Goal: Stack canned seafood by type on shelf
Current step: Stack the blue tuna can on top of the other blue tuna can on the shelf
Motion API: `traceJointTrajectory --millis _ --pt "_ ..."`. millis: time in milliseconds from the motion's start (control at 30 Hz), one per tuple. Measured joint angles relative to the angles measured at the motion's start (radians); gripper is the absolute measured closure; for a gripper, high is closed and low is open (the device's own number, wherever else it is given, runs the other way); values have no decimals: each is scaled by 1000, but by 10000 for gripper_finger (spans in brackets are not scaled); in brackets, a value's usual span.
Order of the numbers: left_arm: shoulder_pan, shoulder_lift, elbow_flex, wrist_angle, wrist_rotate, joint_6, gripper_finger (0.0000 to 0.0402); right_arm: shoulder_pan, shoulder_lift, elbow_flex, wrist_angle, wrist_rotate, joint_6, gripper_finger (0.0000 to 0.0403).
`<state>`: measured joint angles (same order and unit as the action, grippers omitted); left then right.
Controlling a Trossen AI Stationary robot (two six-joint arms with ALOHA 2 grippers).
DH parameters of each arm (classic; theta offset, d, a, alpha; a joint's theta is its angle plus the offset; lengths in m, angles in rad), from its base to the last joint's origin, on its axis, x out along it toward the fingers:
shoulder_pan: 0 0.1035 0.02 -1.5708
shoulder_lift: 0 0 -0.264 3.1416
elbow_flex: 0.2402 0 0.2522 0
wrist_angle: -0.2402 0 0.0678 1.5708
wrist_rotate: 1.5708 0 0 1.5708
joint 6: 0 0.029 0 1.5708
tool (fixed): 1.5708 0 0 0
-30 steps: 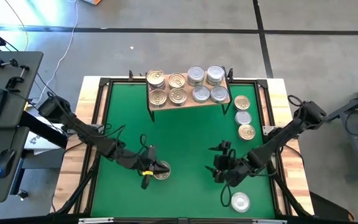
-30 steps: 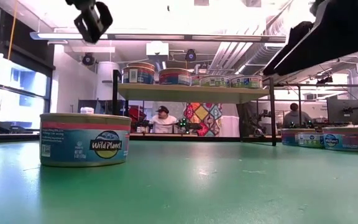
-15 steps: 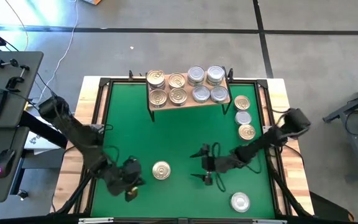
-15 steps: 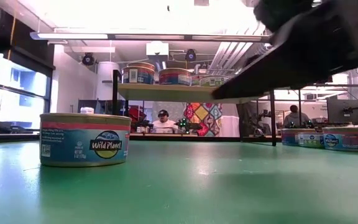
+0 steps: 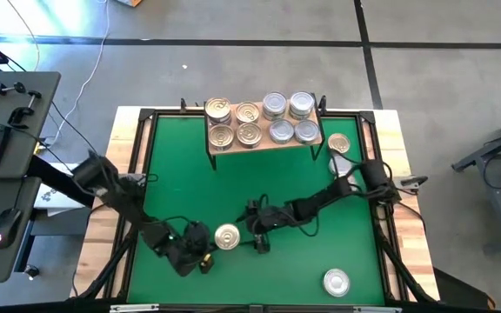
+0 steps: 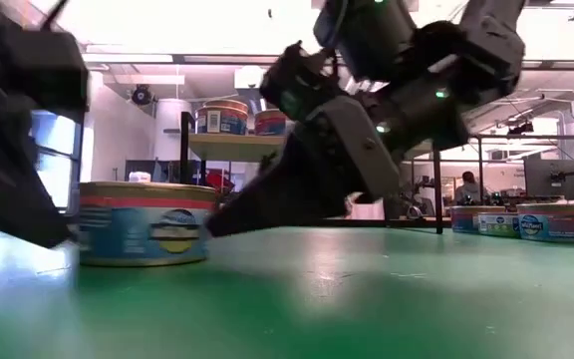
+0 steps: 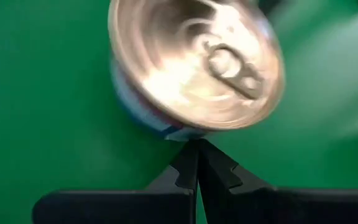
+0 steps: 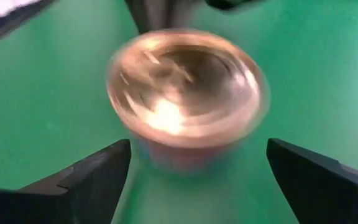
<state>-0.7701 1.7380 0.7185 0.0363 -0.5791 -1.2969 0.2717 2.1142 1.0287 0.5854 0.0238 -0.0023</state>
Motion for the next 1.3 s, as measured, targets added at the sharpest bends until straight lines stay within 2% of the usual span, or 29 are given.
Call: traceJointTrajectory --millis 167,400,600,733,900,1000,1133,1200,1300 --pt "76 49 0 69 -6 119 401 -18 44 55 -4 -36 -50 34" --pt "169 42 -3 121 85 318 401 -36 46 58 -9 -45 -61 33" --pt "190 43 -3 139 102 362 401 -46 48 56 10 -51 -66 40" --pt "172 41 2 113 134 328 401 -45 45 42 19 -30 -50 69" --pt "100 -3 7 -59 160 121 401 -40 11 -24 26 28 -1 83" --pt "61 -32 5 -144 139 38 401 -41 -30 -65 0 46 24 88" --pt "51 -42 0 -163 53 34 401 -46 -58 -75 -37 19 43 90" --pt "67 -40 0 -154 34 50 401 -50 -58 -75 -36 -21 21 90" --pt "96 -32 0 -151 31 52 401 -50 -45 -74 -28 -12 -7 89"
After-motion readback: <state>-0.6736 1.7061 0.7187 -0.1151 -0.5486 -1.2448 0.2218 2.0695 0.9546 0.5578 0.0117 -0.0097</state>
